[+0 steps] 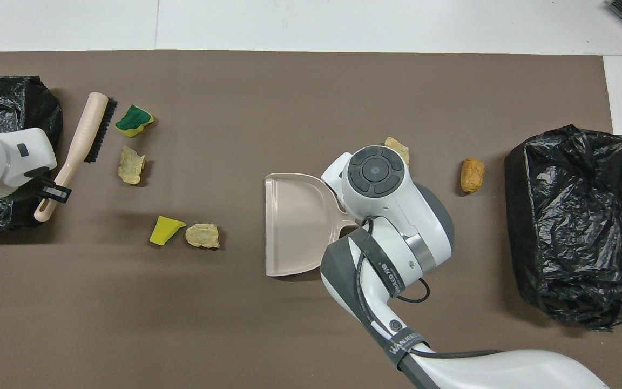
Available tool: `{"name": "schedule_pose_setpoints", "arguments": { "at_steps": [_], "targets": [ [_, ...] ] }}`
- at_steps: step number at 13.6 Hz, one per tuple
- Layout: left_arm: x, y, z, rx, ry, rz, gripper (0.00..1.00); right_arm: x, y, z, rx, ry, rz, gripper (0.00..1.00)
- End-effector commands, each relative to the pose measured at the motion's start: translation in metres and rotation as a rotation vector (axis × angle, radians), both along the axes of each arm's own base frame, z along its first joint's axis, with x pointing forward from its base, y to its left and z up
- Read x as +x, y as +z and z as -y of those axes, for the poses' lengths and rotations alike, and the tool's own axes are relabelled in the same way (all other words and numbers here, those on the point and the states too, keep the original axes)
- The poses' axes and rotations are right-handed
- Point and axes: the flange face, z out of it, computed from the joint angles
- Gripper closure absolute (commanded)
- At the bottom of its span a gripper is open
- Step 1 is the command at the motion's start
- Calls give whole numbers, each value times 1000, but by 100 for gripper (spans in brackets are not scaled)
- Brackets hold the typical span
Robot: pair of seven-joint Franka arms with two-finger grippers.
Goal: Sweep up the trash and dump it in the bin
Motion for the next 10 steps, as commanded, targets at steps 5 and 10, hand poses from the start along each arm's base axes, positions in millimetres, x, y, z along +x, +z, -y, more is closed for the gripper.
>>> {"name": "schedule_pose_setpoints", "arguments": {
  "at_steps": [5, 10],
  "targets": [
    [96, -39, -37, 37, -304, 68, 100, -21, -8, -17, -68, -46, 80, 100],
    [75, -66, -23, 17, -363, -12, 100, -21, -9, -16, -70, -44, 78, 100]
  ]
}}
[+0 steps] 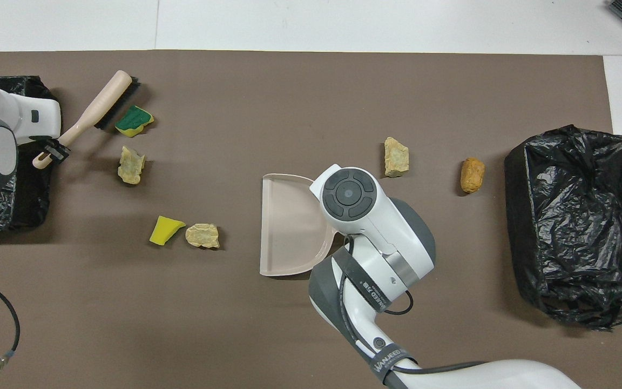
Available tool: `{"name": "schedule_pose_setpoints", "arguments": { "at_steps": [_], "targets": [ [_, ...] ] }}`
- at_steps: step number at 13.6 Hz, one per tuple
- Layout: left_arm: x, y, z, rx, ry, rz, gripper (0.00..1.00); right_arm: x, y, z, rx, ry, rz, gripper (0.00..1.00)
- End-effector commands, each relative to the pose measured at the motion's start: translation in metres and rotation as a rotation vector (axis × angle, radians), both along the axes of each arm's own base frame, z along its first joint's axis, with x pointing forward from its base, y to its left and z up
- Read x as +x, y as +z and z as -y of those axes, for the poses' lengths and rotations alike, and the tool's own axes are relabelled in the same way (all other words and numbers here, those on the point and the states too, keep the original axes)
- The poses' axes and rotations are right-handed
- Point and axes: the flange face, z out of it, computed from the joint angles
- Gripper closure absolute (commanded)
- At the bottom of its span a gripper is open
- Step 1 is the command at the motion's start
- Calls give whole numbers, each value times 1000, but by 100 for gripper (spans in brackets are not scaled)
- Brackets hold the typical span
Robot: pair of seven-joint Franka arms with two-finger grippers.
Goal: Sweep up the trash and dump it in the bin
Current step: 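Sweep the debris with the left gripper toward the dustpan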
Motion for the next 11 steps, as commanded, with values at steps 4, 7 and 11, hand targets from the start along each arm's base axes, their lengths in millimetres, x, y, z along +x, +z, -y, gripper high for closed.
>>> {"name": "schedule_pose_setpoints", "arguments": {
  "at_steps": [4, 7, 11],
  "targets": [
    [-77, -22, 41, -15, -68, -140, 100, -4, 2, 3, -13, -10, 26, 100],
    [-122, -14, 73, -15, -99, -225, 100, -4, 2, 3, -11, -10, 27, 100],
    [-175, -6, 119, 24, -32, -363, 100, -3, 2, 3, -11, -12, 27, 100]
  ]
}}
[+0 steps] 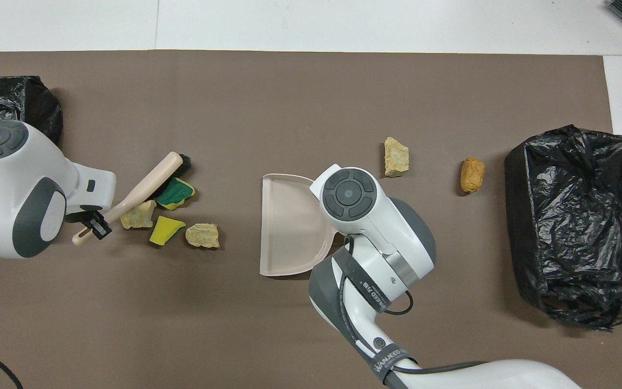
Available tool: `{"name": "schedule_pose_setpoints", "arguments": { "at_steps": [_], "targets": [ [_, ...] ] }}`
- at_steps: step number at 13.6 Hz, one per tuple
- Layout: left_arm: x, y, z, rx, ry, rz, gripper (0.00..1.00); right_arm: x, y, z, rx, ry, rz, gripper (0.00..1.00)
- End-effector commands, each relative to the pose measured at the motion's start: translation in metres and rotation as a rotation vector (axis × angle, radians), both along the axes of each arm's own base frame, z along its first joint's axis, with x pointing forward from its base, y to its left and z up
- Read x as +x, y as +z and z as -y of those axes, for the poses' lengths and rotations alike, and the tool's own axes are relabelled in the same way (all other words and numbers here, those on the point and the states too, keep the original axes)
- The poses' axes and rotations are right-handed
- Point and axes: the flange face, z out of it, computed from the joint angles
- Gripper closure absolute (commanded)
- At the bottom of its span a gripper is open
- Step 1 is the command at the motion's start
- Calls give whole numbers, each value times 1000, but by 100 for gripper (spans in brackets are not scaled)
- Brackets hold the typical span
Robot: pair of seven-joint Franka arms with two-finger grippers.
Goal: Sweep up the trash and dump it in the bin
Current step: 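Sweep the debris with the left gripper toward the dustpan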
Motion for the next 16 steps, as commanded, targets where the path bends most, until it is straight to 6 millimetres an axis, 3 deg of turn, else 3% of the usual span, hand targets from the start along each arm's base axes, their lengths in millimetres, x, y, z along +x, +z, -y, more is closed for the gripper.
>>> {"name": "schedule_pose_setpoints", "arguments": {
  "at_steps": [1, 3, 5, 8, 10, 12, 13, 16],
  "targets": [
    [-47, -3, 27, 33, 37, -43, 100, -3, 2, 3, -11, -12, 27, 100],
    [-49, 9, 38, 45, 109, -8, 100, -3, 2, 3, -11, -12, 27, 100],
    [-37, 41, 41, 62, 239, 72, 100, -4, 2, 3, -13, -12, 24, 100],
    [-58, 74, 48, 125, 483, 108, 100, -4, 2, 3, -12, -12, 23, 100],
    [-73, 73, 61, 189, 691, 130, 100, -4, 2, 4, -14, -12, 21, 100],
    [-92, 62, 54, 215, 777, 129, 100, -4, 2, 4, -14, -12, 21, 100],
    [-103, 53, 45, 222, 800, 121, 100, -4, 2, 3, -13, -12, 22, 100],
    [-117, 22, -6, 197, 939, 156, 100, -3, 2, 4, -14, -14, 21, 100]
  ]
}}
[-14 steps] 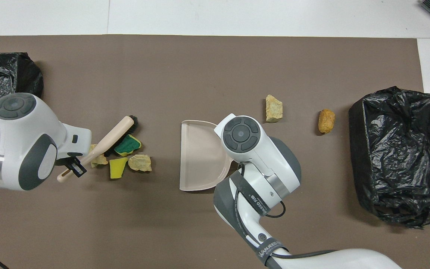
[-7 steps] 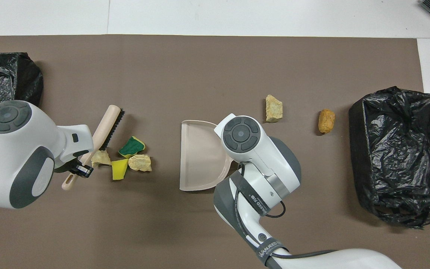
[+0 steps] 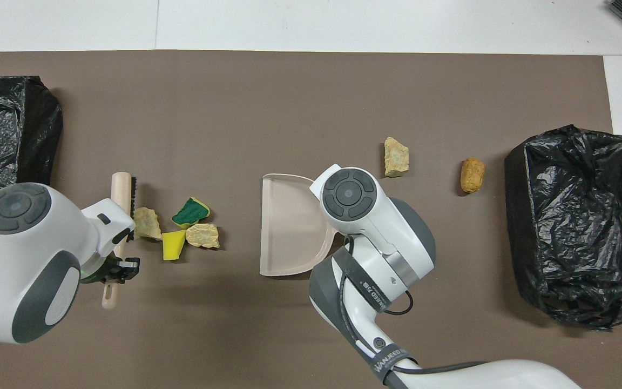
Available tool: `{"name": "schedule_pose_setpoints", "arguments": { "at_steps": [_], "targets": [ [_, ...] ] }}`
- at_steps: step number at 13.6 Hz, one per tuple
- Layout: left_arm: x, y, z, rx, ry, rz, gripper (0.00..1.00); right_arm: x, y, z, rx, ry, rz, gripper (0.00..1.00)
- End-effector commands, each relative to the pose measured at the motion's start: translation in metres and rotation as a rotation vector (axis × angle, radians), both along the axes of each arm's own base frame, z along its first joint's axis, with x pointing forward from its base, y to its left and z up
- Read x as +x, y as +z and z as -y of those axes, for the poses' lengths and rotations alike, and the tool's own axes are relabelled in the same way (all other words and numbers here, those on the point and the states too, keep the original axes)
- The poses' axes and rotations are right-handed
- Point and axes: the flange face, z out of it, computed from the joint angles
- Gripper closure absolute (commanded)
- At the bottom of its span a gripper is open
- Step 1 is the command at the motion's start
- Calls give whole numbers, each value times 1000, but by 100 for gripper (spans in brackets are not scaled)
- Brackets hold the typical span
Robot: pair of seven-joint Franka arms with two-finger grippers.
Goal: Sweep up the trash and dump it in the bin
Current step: 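Sweep the debris with the left gripper toward the dustpan, then push the debris into the dustpan with the left gripper's brush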
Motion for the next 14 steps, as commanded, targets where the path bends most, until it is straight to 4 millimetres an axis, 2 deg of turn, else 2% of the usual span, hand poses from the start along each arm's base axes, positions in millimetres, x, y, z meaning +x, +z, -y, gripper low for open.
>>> {"name": "schedule_pose_setpoints", "arguments": {
  "at_steps": [1, 4, 5, 6, 7, 9, 14],
  "targets": [
    [-19, -16, -39, -14, 113, 50, 100, -4, 2, 3, -13, -12, 22, 100],
    [-20, -30, -30, -6, 111, 36, 100, -3, 2, 4, -14, -14, 21, 100],
    [-19, -39, -12, 4, 94, 29, 100, -3, 2, 4, -14, -14, 21, 100],
    [-19, -49, 14, 5, 56, 36, 100, -3, 2, 4, -14, -14, 21, 100],
    [-18, -56, 29, 12, 49, 38, 100, -3, 2, 4, -14, -14, 21, 100],
    [-26, -68, 77, 27, -12, 30, 100, -3, 2, 4, -14, -14, 21, 100],
    [-42, -79, 174, -76, -93, 14, 100, -3, 2, 4, -12, -16, 22, 100]
  ]
}}
